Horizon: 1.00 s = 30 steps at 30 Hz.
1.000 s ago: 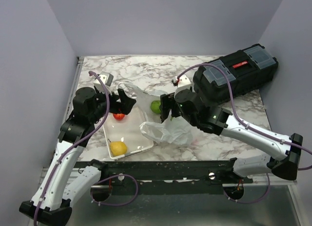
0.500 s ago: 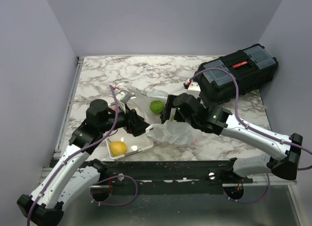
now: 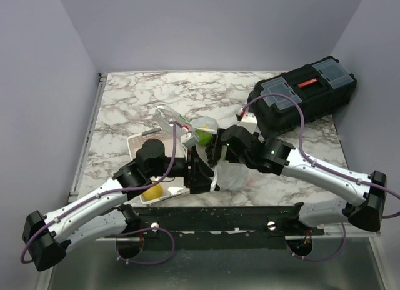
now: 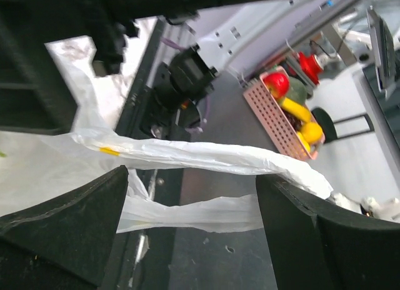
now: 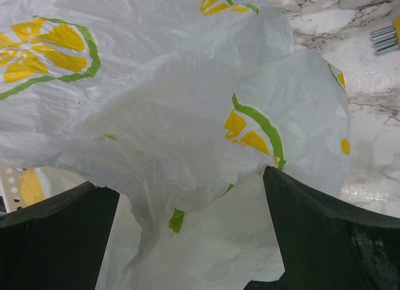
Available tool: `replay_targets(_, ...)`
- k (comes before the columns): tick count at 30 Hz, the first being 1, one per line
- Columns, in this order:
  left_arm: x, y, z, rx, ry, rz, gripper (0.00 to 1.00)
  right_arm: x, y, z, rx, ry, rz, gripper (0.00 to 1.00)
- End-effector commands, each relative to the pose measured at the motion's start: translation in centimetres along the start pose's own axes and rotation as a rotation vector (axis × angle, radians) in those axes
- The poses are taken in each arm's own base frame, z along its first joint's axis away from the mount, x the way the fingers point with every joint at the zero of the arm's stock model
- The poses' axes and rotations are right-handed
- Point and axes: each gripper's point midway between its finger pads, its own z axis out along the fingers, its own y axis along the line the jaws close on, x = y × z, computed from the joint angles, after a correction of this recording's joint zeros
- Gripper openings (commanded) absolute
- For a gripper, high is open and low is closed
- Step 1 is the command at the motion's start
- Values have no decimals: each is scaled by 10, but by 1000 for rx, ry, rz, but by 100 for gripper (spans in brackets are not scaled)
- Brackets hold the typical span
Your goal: Take the fake fruits out of the plastic bag
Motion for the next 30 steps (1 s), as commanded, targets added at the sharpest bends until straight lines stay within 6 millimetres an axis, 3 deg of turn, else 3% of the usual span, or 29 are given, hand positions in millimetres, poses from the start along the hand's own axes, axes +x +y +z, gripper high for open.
replay_targets(1,8,-15,12,50,24,34,82,19,-10,-3,34,104,-120,94)
replay_targets(4,13,-5,10,-14,46,75,84,31,-23,-3,20,113,-185,71)
replay_targets(7,7,10,3,-122,22,133,87,32,-35,-8,-45,49,-196,25)
replay_targets(8,3,15,0,-157,5,144,90,33,-34,-9,-106,17,-199,22)
replay_targets(12,-15,26,-7,-249,-81,181,93,41,-23,-14,-279,-36,-182,15)
replay_targets(16,-28,35,-15,-309,-177,189,91,52,-20,-5,-300,-21,-174,9)
replay_targets(20,-15,37,-5,-234,-183,171,86,58,-15,0,-326,-12,-166,1)
replay_targets(23,-5,54,2,-252,-179,154,80,61,-5,0,-395,-26,-163,1)
replay_targets(26,0,72,6,-292,-197,172,71,60,-11,3,-364,-32,-137,1)
replay_targets(30,1,92,12,-336,-228,170,68,65,-18,5,-315,-1,-116,1)
